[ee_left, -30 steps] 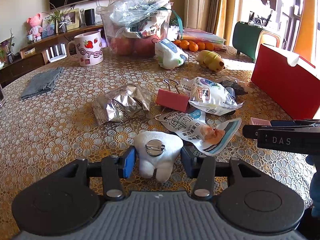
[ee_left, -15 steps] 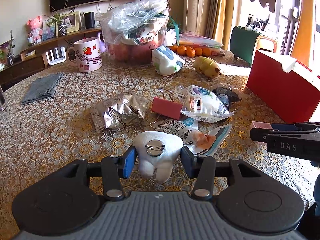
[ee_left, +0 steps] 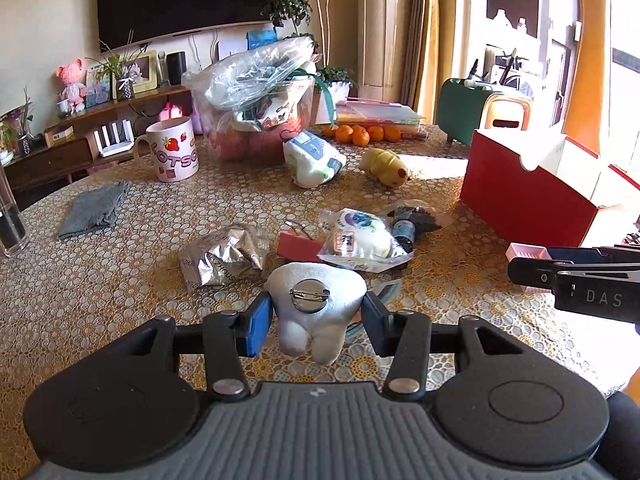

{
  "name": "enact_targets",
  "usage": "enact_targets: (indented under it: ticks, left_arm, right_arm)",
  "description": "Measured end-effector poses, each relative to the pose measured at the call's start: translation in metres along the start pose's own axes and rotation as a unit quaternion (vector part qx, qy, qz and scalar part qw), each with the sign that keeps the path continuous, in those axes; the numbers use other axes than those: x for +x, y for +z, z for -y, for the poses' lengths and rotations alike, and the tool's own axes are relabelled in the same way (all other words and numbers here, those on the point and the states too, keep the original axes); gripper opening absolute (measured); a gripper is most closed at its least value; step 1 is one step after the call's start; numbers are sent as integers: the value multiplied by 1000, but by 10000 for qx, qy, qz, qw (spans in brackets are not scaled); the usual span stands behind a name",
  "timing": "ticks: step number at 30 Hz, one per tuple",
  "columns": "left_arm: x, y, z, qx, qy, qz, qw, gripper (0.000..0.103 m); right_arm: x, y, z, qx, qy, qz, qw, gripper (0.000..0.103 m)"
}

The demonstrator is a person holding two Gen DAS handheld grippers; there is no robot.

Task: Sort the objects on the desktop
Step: 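Lift the tooth plush with the left tool while the right tool lifts the pink dish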

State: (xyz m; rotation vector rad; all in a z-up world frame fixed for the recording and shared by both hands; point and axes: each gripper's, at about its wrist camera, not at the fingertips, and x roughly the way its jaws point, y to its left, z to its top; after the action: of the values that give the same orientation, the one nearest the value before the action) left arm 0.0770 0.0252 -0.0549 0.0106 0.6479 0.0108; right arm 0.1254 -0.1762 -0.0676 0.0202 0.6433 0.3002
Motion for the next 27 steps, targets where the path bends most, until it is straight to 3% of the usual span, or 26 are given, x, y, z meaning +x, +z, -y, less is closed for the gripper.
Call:
enact_targets:
  ticks: [15, 27]
  left_arm:
    - [-33, 28, 80, 511, -709, 315, 9957, 48]
    - [-26, 68, 144, 954, -1198, 524, 9868, 48]
  right_arm:
    - [-74, 15, 47, -16, 37, 435, 9990, 48]
    - [-88, 44, 96, -102, -85, 557, 9984, 48]
